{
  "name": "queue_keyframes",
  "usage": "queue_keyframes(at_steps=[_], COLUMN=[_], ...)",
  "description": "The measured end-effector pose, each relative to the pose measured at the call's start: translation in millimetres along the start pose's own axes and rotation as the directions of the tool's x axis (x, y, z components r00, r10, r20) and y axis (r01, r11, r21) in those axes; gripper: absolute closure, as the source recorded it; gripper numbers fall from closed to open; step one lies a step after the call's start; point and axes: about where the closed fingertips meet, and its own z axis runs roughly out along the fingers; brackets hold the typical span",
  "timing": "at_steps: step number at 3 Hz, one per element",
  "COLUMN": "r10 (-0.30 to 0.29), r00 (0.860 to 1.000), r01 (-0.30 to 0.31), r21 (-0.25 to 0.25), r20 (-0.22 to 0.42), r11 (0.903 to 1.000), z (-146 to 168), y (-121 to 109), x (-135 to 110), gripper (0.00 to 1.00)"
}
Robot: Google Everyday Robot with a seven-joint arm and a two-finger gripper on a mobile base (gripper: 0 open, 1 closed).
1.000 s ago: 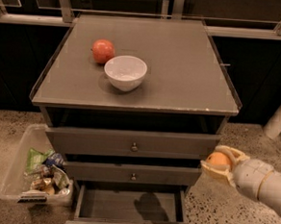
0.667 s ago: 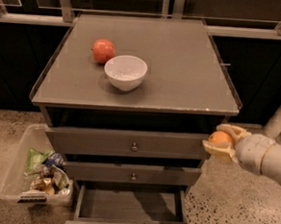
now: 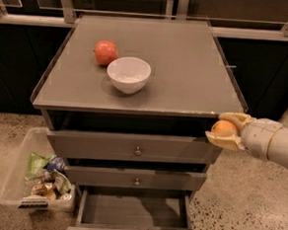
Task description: Pick orange from bottom drawer and place on counter
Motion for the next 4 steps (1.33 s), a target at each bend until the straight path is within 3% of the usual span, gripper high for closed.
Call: queue_keyframes(at_steps=[1, 3, 4], r10=[-0.007, -0.130, -0.142], r00=[1.000, 0.991, 0.990], r01=[0.007, 0.132, 0.142], r21=[0.020, 0.078, 0.055], r20=[-0.023, -0.028, 0.008], r11=[0.9998, 0.9882, 0.9884], z=[-11, -30, -15], y=[3, -21, -38], x=[0, -41, -52], gripper=[1.00, 1.00, 1.00])
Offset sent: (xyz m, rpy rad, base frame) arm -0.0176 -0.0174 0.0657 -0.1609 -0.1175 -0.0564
